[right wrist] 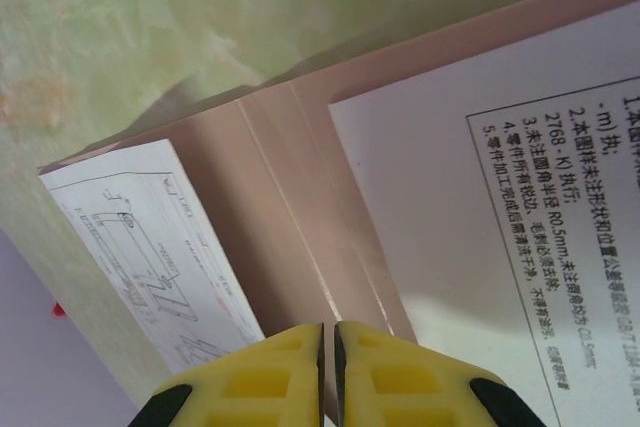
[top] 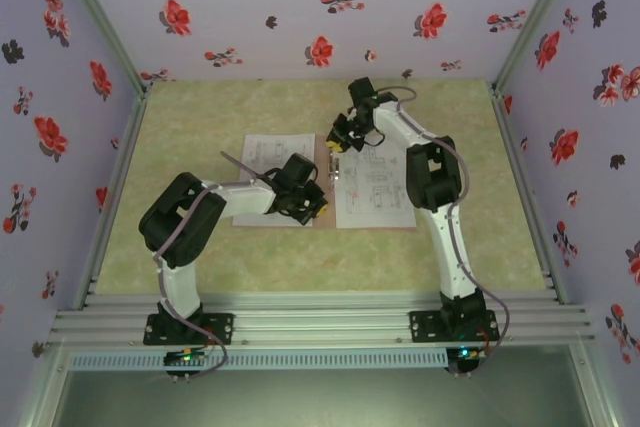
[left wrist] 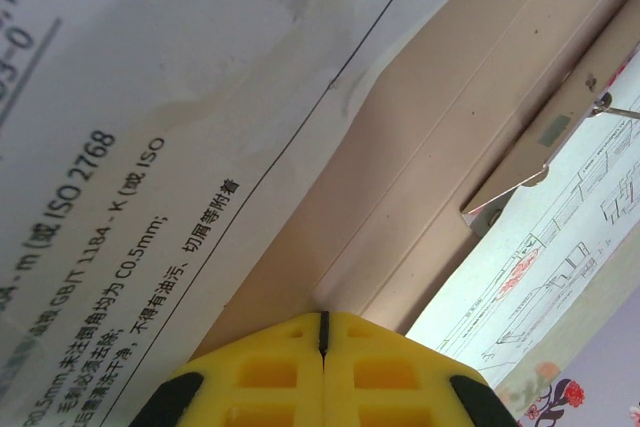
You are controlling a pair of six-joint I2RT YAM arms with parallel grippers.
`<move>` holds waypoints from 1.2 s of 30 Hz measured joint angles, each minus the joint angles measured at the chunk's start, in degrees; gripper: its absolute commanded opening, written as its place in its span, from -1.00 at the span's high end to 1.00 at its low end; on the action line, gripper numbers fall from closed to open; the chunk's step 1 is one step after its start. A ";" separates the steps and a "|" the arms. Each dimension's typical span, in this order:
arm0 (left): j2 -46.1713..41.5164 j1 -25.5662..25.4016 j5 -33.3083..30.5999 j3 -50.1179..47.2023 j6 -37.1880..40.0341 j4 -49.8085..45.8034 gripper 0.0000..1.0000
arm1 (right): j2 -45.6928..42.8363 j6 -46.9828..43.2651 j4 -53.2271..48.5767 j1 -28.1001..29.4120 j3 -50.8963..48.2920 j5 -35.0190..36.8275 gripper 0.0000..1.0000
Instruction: Put the files into the folder
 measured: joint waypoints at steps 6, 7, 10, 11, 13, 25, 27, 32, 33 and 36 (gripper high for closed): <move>0.00 0.00 0.00 0.02 0.00 -0.02 1.00 | 0.98 -0.46 -0.24 0.07 0.44 -0.22 0.70; 0.00 0.00 0.00 0.02 0.00 -0.02 1.00 | 0.98 -0.63 -0.28 0.15 0.44 -0.48 0.69; 0.00 0.00 0.00 0.02 0.00 -0.02 1.00 | 0.98 -0.85 -0.26 0.28 0.48 -1.18 0.70; 0.00 0.00 0.00 0.02 0.00 -0.02 1.00 | 0.98 -0.98 -0.26 0.28 0.48 -1.42 0.71; 0.00 0.00 0.00 0.02 0.00 0.00 1.00 | 0.94 -1.11 -0.26 0.31 0.48 -1.99 0.72; 0.02 0.00 0.00 0.09 0.00 -0.02 1.00 | -5.18 -2.58 -0.22 1.09 -4.76 -5.25 0.66; 0.11 0.00 0.02 0.15 0.00 -0.02 1.00 | -6.99 -3.02 -0.15 1.55 -6.34 -5.66 0.64; 0.26 0.00 0.11 0.31 0.02 0.00 1.00 | -12.52 -4.04 0.98 2.91 -14.27 -6.10 0.62; 0.28 0.00 0.17 0.31 0.02 0.02 1.00 | -13.66 -4.07 1.57 3.06 -16.39 -6.10 0.62; 0.28 0.02 0.20 0.31 0.07 0.00 1.00 | -16.76 -4.02 3.10 3.45 -22.77 -6.12 0.62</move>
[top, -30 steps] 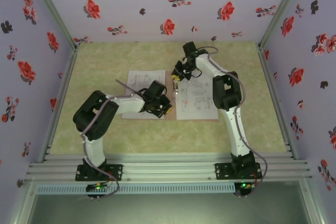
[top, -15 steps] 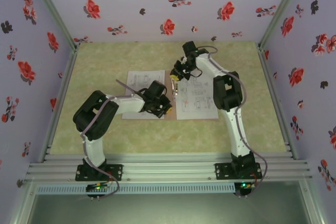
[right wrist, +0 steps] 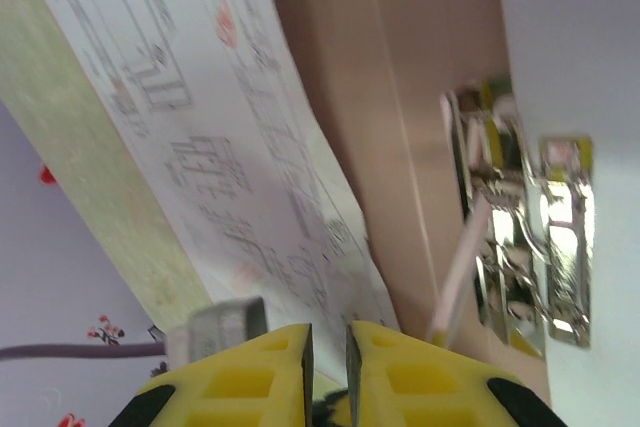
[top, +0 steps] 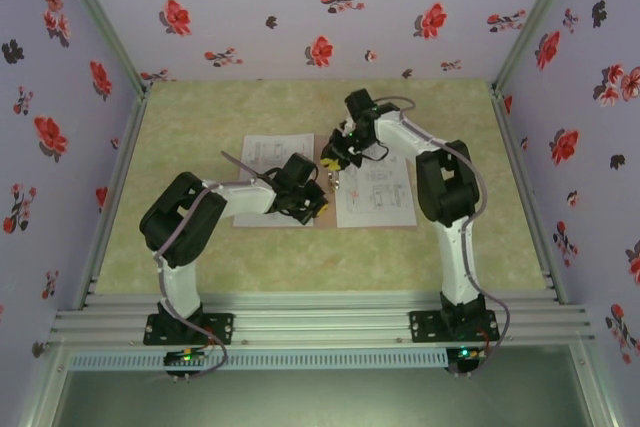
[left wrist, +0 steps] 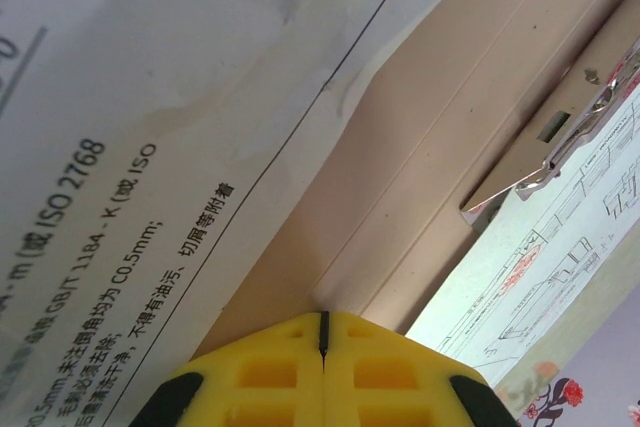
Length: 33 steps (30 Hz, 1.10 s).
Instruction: Put the files into the folder
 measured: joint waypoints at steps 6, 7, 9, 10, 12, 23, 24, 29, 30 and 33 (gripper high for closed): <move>0.07 0.00 0.02 0.11 0.17 -0.02 1.00 | -3.89 0.31 2.45 0.13 -5.49 1.03 0.62; 0.07 0.00 0.02 0.11 0.17 -0.02 1.00 | -5.03 0.48 3.04 0.13 -6.14 1.46 0.61; 0.07 0.00 0.02 0.11 0.17 -0.02 1.00 | -7.96 0.72 4.37 -0.09 -7.80 2.91 0.60; 0.07 0.00 0.02 0.11 0.20 -0.02 1.00 | -9.70 1.07 5.25 -0.22 -9.03 3.76 0.58; 0.07 0.04 0.04 0.11 0.26 -0.02 1.00 | -14.08 1.81 6.99 -0.83 -12.66 5.95 0.55; 0.22 0.09 0.24 0.35 0.37 -0.07 1.00 | -23.65 6.56 13.44 -9.77 -35.80 13.14 0.28; 0.24 0.09 0.24 0.37 0.39 -0.07 1.00 | -23.45 6.54 13.49 -9.40 -35.87 13.11 0.28; 0.33 0.09 0.26 0.48 0.39 -0.07 1.00 | -22.27 6.54 14.64 -8.04 -35.85 12.96 0.26; 0.35 0.09 0.26 0.52 0.37 -0.09 1.00 | -21.81 6.54 14.78 -8.00 -35.85 12.96 0.26; 0.37 0.09 0.26 0.52 0.37 -0.09 1.00 | -19.78 6.51 14.78 -7.91 -35.80 12.96 0.26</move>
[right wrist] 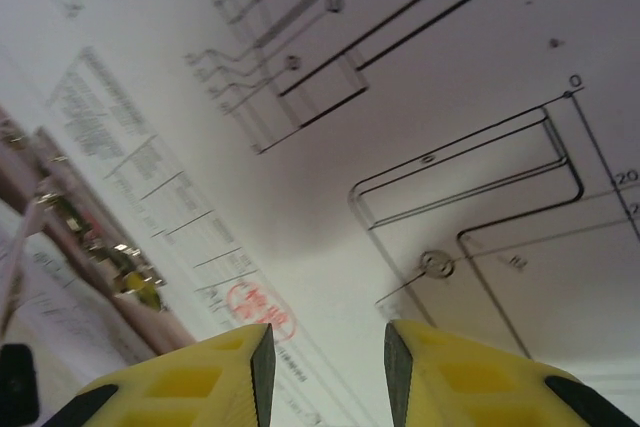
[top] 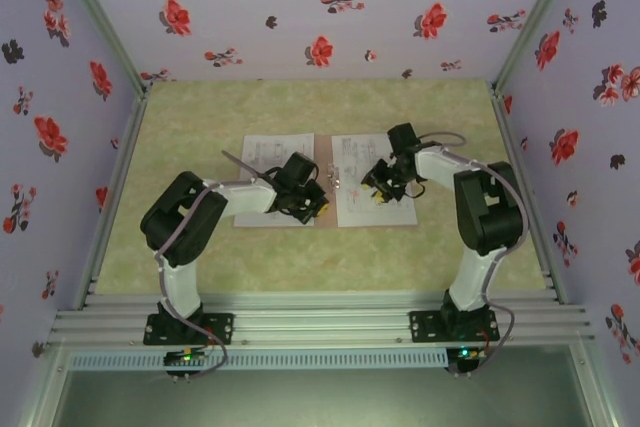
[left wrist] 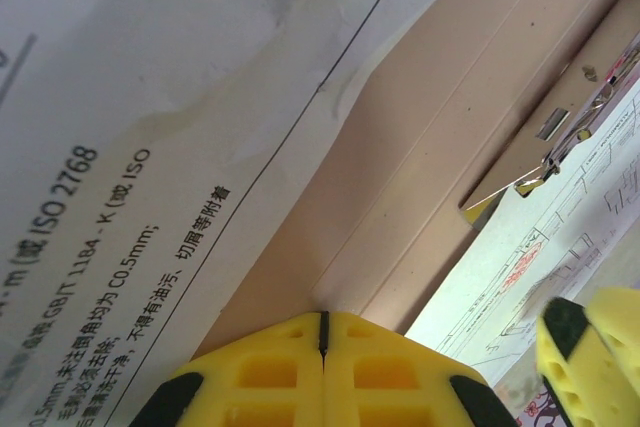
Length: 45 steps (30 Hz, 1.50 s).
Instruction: Put the files into the folder
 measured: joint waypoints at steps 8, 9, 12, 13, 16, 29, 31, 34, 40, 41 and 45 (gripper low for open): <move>0.00 0.00 -0.02 0.02 0.00 0.02 1.00 | 1.49 -0.02 -0.02 0.63 0.74 -0.20 0.25; 0.00 0.00 0.00 0.00 0.00 0.02 1.00 | 1.49 -0.02 0.00 0.74 0.76 -0.20 0.25; 0.00 0.00 0.00 0.02 0.02 0.02 1.00 | 1.49 -0.02 0.00 0.87 0.76 -0.20 0.25; 0.00 0.00 0.00 0.02 0.02 0.00 1.00 | 1.49 -0.02 -0.02 0.87 0.76 -0.20 0.25; 0.00 0.00 0.00 0.02 0.02 0.02 1.00 | 1.49 -0.04 -0.26 0.94 0.98 -0.17 0.25; 0.00 0.00 0.00 0.00 0.20 0.02 1.00 | -0.61 -1.25 -5.38 2.38 7.50 1.99 0.21; 0.00 0.00 0.00 0.02 0.20 0.02 1.00 | -1.18 1.31 -4.28 3.23 7.58 1.86 0.21; 0.00 0.00 0.00 0.00 0.20 0.02 1.00 | -1.49 7.78 -0.31 5.20 7.21 1.29 0.22; 0.00 0.00 0.00 0.02 0.20 0.02 1.00 | -1.46 22.84 9.94 8.55 5.99 0.76 0.26; 0.00 0.00 0.00 0.00 0.20 0.02 1.00 | -1.46 24.92 11.21 8.92 5.97 0.52 0.28; 0.04 0.00 0.00 0.02 0.20 0.04 1.00 | -1.05 30.97 15.54 9.86 5.84 -0.57 0.32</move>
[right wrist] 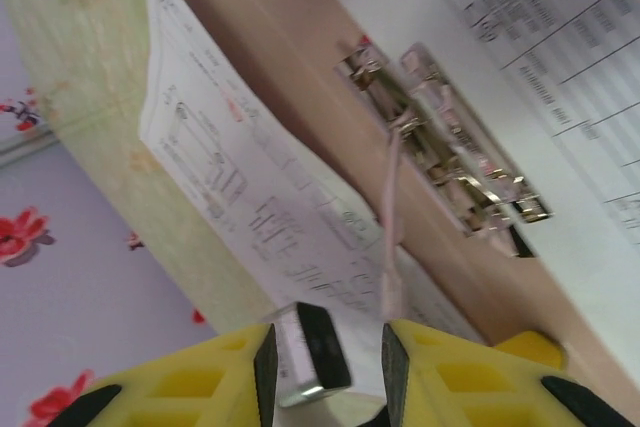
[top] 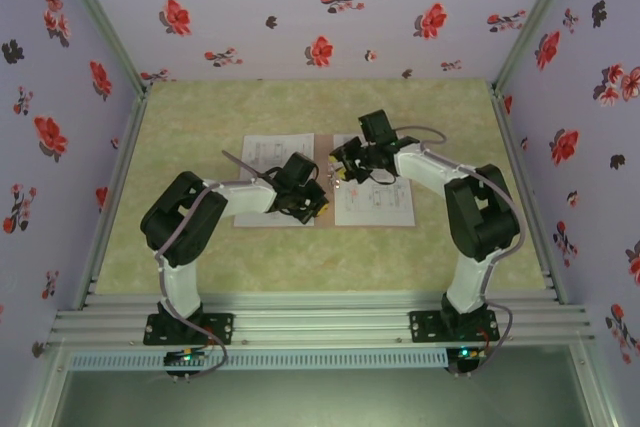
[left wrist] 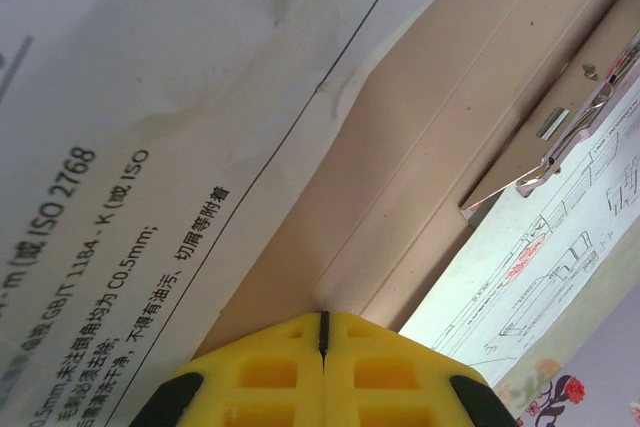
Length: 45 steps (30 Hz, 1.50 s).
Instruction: Put the files into the folder
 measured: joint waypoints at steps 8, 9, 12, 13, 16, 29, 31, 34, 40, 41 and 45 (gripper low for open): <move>0.17 0.00 0.09 0.22 0.02 0.02 1.00 | 0.50 3.10 -1.51 0.55 -0.46 -0.02 0.31; 0.17 0.00 0.13 0.26 0.04 0.00 1.00 | 0.50 3.10 -1.64 0.55 -0.70 0.02 0.31; 0.28 0.02 0.20 0.37 0.24 0.00 1.00 | 0.57 3.10 -1.73 0.70 -0.98 -0.07 0.32; 0.33 0.02 0.20 0.39 0.33 0.00 1.00 | 0.63 3.10 -1.62 0.81 -0.98 -0.09 0.33; 0.37 0.02 0.24 0.42 0.66 0.00 1.00 | 1.20 3.10 -1.62 1.40 -0.90 -0.31 0.34; 0.37 0.07 0.39 0.42 0.87 0.02 1.00 | 3.08 2.78 -2.38 1.88 -0.13 -0.66 0.61; 0.37 0.07 0.39 0.42 0.87 0.00 1.00 | 3.08 2.58 -2.54 1.88 -0.13 -0.52 0.66; 0.37 0.07 0.39 0.42 0.87 0.00 1.00 | 3.08 2.32 -2.56 1.88 -0.13 -0.35 0.71; 0.37 0.07 0.39 0.42 0.87 0.02 1.00 | 3.08 1.95 -2.69 1.88 -0.13 -0.02 0.80; 0.37 0.07 0.39 0.42 0.87 0.02 1.00 | 3.08 1.90 -2.73 1.88 -0.13 0.04 0.82; 0.37 0.07 0.39 0.42 0.87 0.02 1.00 | 3.08 1.55 -2.67 1.88 -0.26 0.15 0.86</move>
